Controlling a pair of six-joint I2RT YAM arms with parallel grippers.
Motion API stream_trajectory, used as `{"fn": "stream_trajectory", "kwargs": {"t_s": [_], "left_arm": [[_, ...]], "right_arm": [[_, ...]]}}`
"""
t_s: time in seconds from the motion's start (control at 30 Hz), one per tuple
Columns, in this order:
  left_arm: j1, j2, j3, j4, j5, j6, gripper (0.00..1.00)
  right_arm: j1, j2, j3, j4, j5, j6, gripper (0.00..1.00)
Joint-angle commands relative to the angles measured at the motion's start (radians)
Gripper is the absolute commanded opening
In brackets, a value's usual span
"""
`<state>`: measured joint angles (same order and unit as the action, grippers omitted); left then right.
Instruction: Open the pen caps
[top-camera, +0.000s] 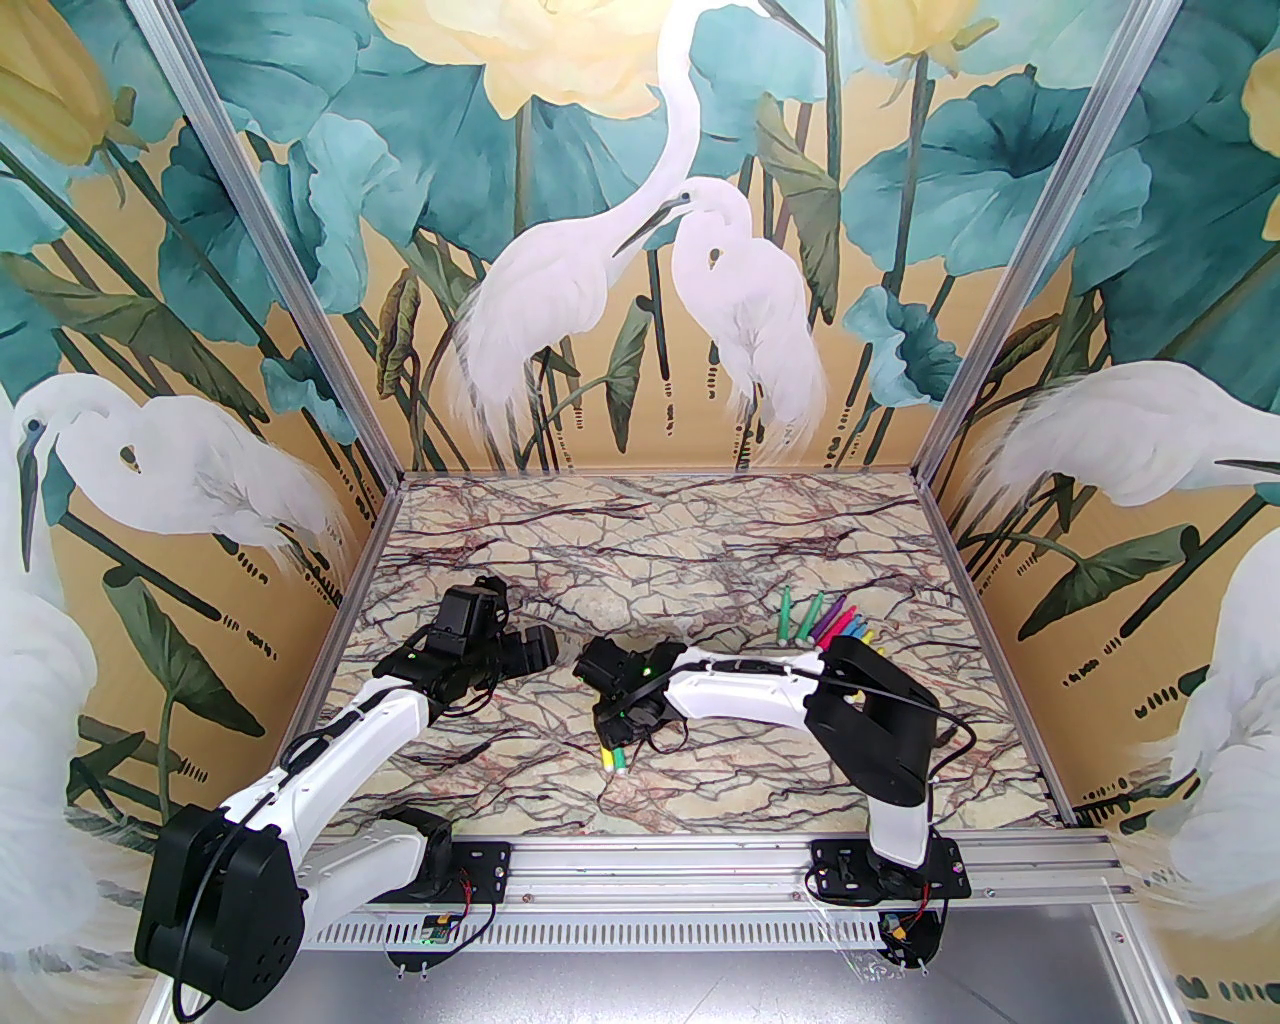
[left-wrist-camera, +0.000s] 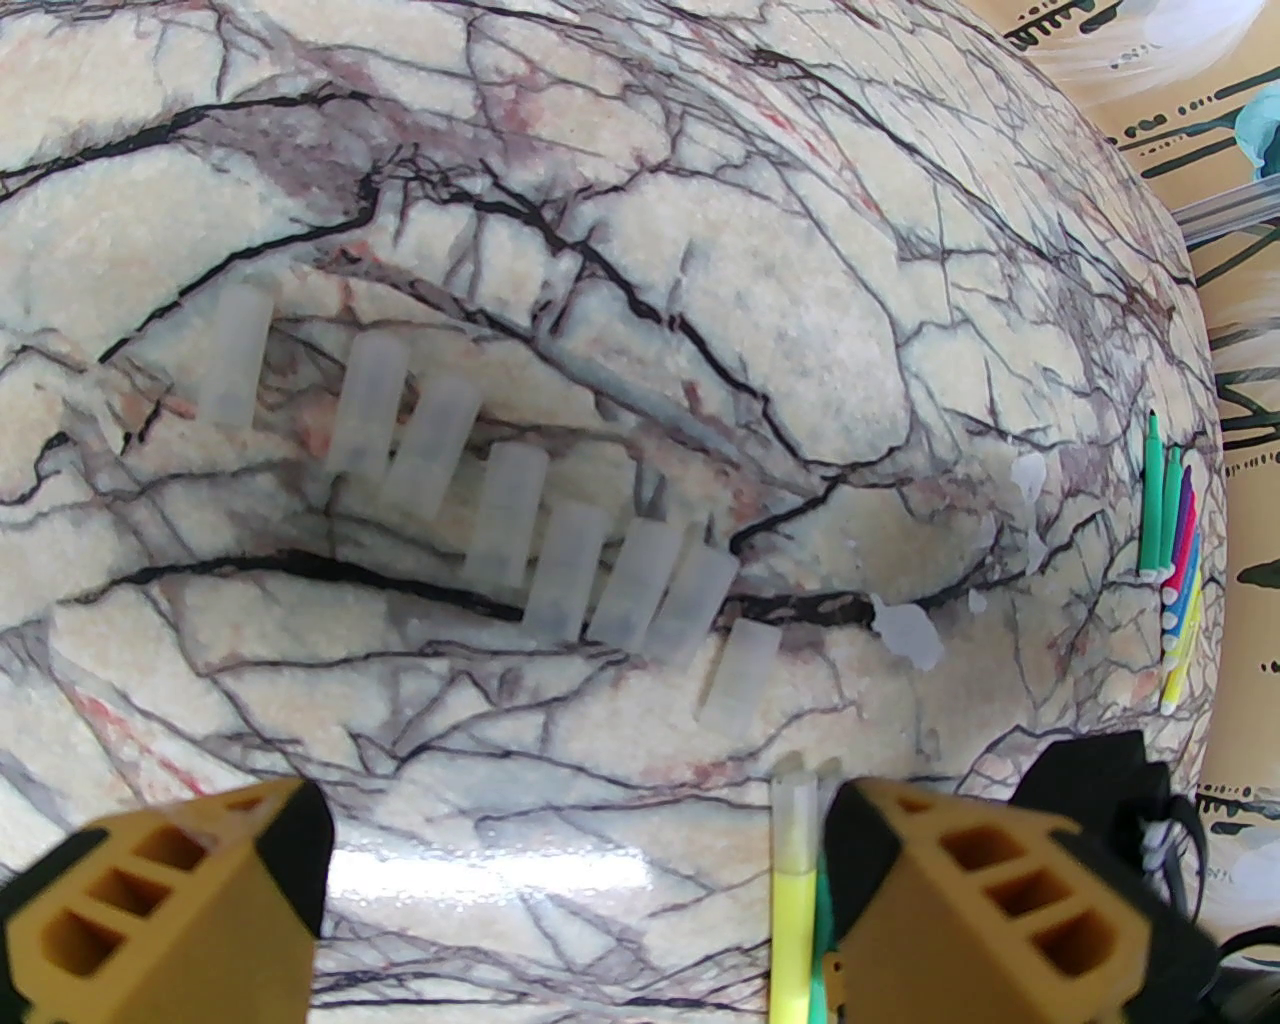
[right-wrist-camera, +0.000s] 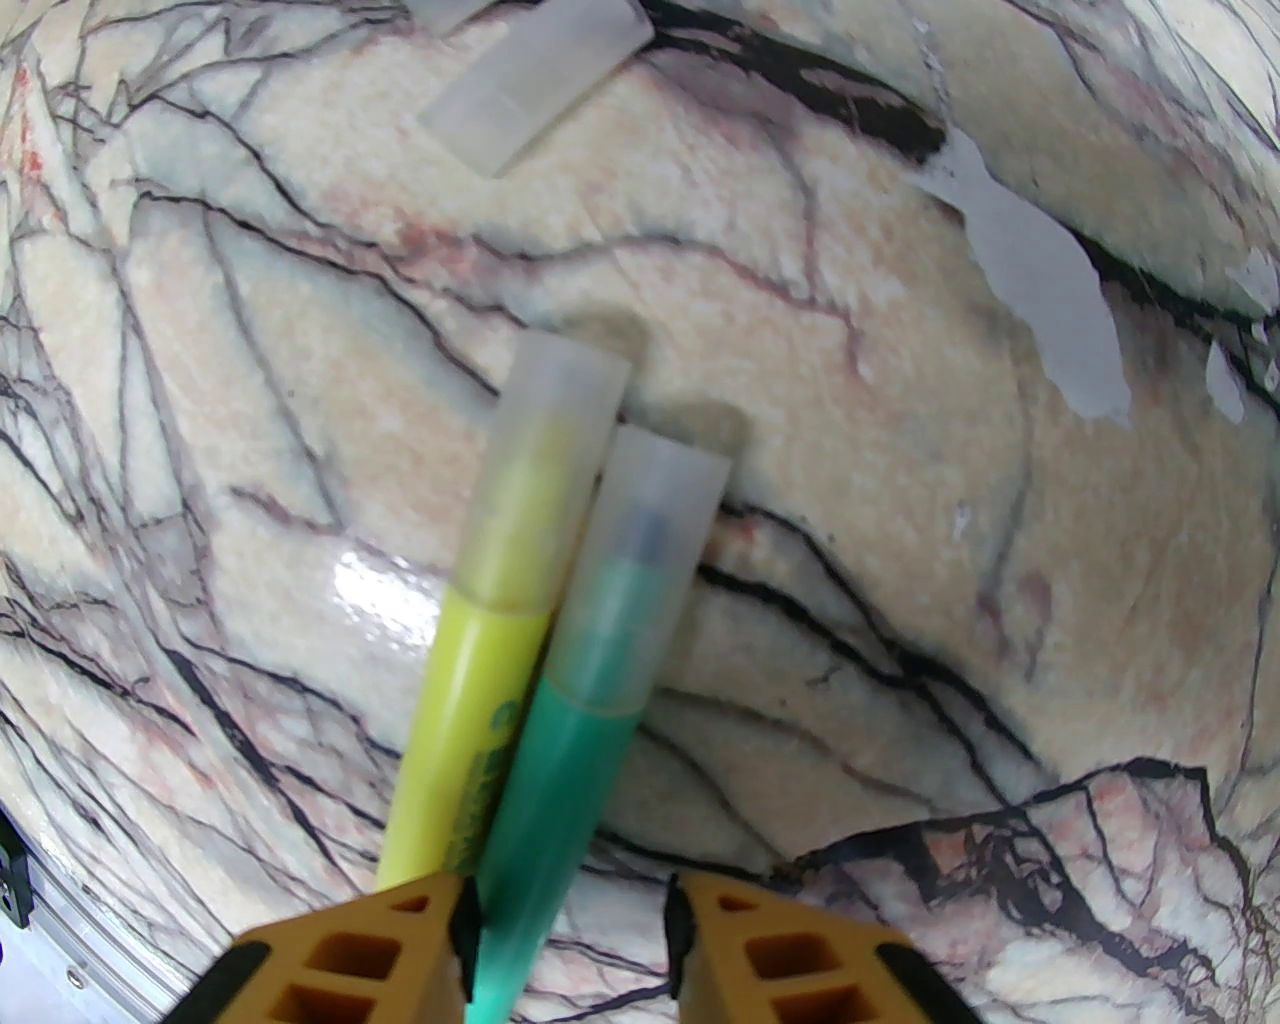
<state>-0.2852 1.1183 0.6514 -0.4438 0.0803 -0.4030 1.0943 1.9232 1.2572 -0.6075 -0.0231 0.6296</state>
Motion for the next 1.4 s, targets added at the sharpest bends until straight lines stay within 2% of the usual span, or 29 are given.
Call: {"fn": "stream_trajectory", "kwargs": {"t_s": [0.0,0.43,0.87,1.07,1.37], "left_arm": [[0.008,-0.014,-0.009,0.018,-0.016,-0.013,0.86],[0.008,-0.012,-0.008,0.028,-0.007,-0.017,0.86],[0.008,0.000,-0.005,0.044,0.032,-0.019,0.86],[0.008,0.005,-0.007,0.068,0.103,-0.012,0.85],[0.008,0.029,-0.023,0.206,0.345,-0.039,0.77]], "right_arm": [[0.011,0.033,0.041,-0.053,0.037,0.021,0.37],[0.013,0.057,0.078,-0.151,0.131,0.027,0.33],[0.012,0.081,0.071,-0.120,0.103,0.018,0.25],[0.004,-0.009,-0.007,-0.013,0.067,0.011,0.23],[-0.034,-0.173,-0.109,0.077,0.052,-0.031,0.21]]}}
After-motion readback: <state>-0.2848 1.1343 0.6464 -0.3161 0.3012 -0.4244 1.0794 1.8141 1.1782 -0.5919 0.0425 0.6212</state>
